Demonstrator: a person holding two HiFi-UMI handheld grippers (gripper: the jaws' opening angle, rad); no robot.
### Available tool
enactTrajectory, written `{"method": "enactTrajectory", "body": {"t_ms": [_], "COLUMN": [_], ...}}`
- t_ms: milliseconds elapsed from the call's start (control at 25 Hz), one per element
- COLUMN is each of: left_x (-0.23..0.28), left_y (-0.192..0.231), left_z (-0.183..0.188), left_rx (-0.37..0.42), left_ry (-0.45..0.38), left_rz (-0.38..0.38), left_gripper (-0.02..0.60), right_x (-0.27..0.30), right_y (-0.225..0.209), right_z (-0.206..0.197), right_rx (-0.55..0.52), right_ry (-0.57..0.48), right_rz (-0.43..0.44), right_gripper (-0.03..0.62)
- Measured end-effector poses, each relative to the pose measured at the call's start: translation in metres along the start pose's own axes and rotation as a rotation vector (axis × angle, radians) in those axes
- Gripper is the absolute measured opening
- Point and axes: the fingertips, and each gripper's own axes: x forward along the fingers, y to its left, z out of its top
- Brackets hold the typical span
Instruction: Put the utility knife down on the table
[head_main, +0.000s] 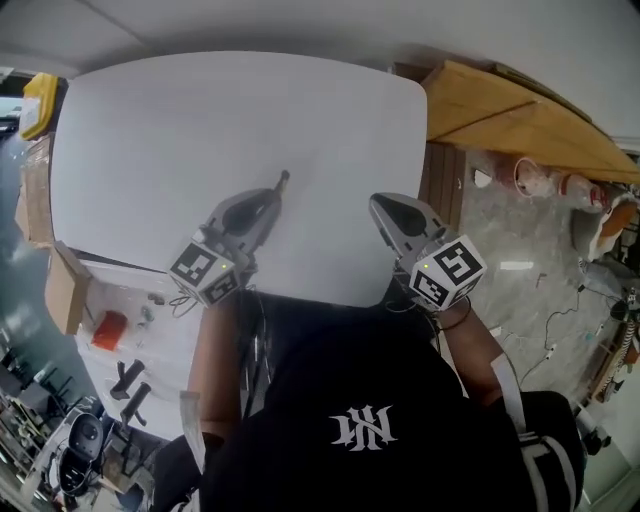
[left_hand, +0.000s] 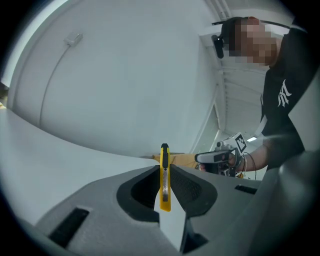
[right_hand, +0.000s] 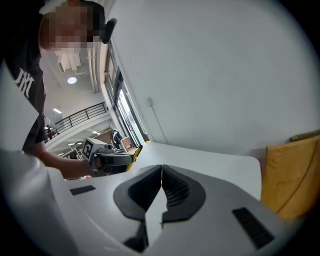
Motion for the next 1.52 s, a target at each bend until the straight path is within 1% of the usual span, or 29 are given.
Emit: {"method": "enactTrajectory", "body": {"t_ms": [80,160,280,440,520,640,760,840,880,1040,1240,1520], "left_x": [0.020,0.041,0.064,0.082,0.085,0.084,0.083,0.082,0.082,0.085,0.089,0.089], "left_y": [0.008,0.022,0.049,0.090,0.106,0.126,0.138,0.141,0.142,0.143,0.150,0.154], "left_z": [-0.007,-0.020,-0.039,-0.067,-0.077,-0.093,-0.112,-0.120,-0.122,-0.124,-0.133,-0.136], "left_rx": [0.005,0.039,0.096,0.274,0.336,0.420,0.466,0.474,0.470,0.436,0.350,0.339], "left_ry": [0.012,0.036,0.111,0.267,0.344,0.466,0.591,0.650,0.662,0.672,0.695,0.719], "left_rz": [0.023,0.044,0.119,0.245,0.292,0.321,0.320,0.319,0.317,0.309,0.289,0.284], "left_gripper": [0.060,0.060,0.060,0.060,0.060,0.060,0.060,0.060,0.060,0.060,0.060,0.060], "right_x": [0.026,0.054,0.094,0.131,0.142,0.155,0.164,0.169,0.172,0.179,0.180,0.182], "right_y": [-0.016,-0.030,-0.045,-0.065,-0.073,-0.076,-0.074,-0.073,-0.073,-0.076,-0.084,-0.081], "right_z": [0.000,-0.002,-0.013,-0.035,-0.046,-0.061,-0.067,-0.069,-0.070,-0.069,-0.070,-0.071], "right_rx": [-0.008,-0.026,-0.034,0.011,0.025,0.006,-0.030,-0.043,-0.048,-0.061,-0.056,-0.056], "right_ry": [0.009,0.017,0.019,0.003,-0.002,-0.007,-0.013,-0.018,-0.019,-0.023,-0.026,-0.028], "right_rz": [0.045,0.074,0.099,0.143,0.146,0.131,0.138,0.150,0.154,0.157,0.139,0.152], "right_gripper": [0.005,0.005,0.005,0.005,0.005,0.005,0.005,0.005,0.005,0.005,0.005,0.005]}}
